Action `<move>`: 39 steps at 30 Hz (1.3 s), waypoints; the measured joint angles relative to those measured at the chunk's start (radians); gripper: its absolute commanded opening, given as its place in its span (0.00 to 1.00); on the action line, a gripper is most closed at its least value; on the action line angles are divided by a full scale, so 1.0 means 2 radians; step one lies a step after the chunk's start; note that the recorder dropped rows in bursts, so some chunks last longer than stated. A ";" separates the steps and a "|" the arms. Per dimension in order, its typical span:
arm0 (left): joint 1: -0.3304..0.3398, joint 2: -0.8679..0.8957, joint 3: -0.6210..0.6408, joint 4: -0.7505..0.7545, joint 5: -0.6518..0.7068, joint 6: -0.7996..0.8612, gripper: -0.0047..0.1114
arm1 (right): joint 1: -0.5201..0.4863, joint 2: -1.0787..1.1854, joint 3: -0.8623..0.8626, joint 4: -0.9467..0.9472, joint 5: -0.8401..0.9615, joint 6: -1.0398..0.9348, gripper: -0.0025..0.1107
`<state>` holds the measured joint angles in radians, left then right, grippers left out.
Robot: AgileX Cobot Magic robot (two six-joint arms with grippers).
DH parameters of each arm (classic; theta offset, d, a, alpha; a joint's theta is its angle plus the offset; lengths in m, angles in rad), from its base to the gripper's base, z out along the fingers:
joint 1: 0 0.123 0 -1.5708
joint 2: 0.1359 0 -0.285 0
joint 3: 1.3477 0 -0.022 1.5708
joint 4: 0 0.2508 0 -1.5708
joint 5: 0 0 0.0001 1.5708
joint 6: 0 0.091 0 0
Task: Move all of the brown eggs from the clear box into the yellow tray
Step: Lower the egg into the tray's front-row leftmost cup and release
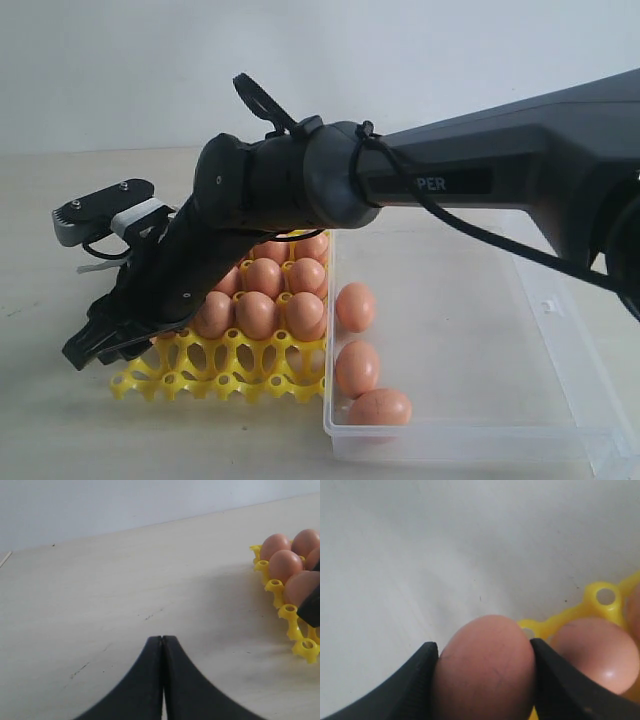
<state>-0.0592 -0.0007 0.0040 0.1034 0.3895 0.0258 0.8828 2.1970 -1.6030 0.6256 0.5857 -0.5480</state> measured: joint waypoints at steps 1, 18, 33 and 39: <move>0.000 0.000 0.000 0.000 0.000 0.000 0.04 | 0.000 0.000 0.000 0.000 0.001 0.000 0.37; 0.000 0.000 0.000 0.000 0.000 0.000 0.04 | 0.000 0.000 0.000 -0.016 0.009 0.022 0.49; 0.000 0.000 0.000 0.000 0.000 0.000 0.04 | 0.000 0.000 -0.001 -0.023 0.011 0.029 0.49; 0.000 0.000 0.000 0.000 0.000 0.000 0.04 | 0.000 0.000 -0.001 -0.023 0.011 0.030 0.49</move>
<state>-0.0592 -0.0007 0.0040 0.1034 0.3895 0.0258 0.8828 2.1970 -1.6047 0.5806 0.6080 -0.4884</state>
